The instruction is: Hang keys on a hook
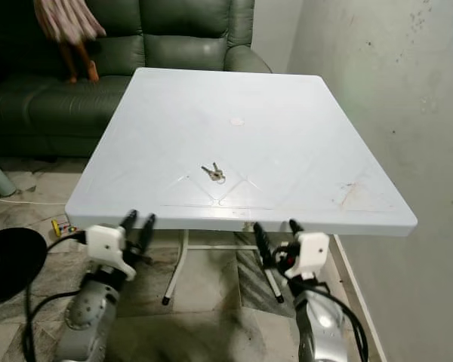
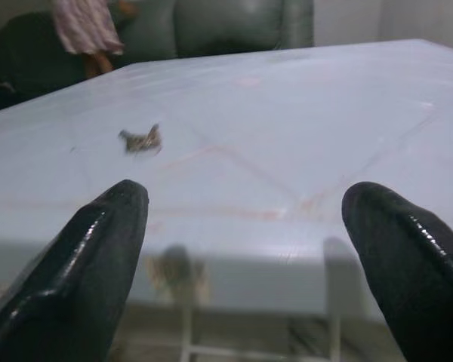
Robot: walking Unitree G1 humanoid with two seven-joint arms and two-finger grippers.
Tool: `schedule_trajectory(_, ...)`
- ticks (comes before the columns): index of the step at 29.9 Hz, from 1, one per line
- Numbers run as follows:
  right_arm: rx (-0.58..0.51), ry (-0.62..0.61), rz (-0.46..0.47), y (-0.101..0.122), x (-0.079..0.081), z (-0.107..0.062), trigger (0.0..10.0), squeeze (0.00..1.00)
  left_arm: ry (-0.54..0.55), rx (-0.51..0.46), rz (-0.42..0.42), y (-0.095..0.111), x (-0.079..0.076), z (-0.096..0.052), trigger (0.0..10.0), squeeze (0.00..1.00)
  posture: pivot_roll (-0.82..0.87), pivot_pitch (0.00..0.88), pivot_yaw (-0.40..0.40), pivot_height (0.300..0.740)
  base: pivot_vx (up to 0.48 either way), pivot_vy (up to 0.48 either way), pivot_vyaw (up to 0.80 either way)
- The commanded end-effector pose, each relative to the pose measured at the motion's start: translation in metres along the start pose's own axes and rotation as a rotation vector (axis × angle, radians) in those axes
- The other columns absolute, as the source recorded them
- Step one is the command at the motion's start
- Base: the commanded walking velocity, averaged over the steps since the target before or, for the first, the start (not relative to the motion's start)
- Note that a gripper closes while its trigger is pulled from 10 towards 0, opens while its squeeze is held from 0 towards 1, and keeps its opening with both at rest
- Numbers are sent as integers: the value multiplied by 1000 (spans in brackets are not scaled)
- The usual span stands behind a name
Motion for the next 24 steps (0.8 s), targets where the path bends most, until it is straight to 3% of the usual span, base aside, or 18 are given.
schedule_trajectory(1, 2, -36, -18, 8, -5, 5, 10000, 0, 75, 18, -13, 4, 10, 4, 10000, 0, 121, 0, -81, 736, 0, 0, 0)
schedule_trajectory(9, -16, -53, -49, 19, -7, 10, 10000, 0, 136, -1, -47, 17, 28, 9, 10000, 0, 120, 0, -82, 736, 0, 0, 0)
schedule_trajectory(11, -14, -38, -95, 23, -6, 6, 10000, 0, 159, 5, -62, 20, 40, 9, 10000, 0, 121, 0, -83, 736, 0, 0, 0)
schedule_trajectory(14, -15, -26, -122, 23, -3, 4, 10000, 0, 164, 8, -64, 20, 44, 8, 10000, 0, 120, 0, -82, 736, 0, 0, 0)
schedule_trajectory(24, -56, 47, -157, 31, 17, -10, 10000, 0, 110, -11, -83, 27, 27, -8, 10000, 0, 115, 0, -76, 736, 0, 0, 0)
Point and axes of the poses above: a point about 5 cm out from each wrist's last joint towards the gripper, its own z axis pointing out of the wrist towards the gripper, its own y axis along the axis of the wrist's last joint, x = y × z, the point moved 4 cm from there along z, pointing out of the wrist towards the gripper, and after that the axes turned 4 degrees about z, right-handed, at the moved point
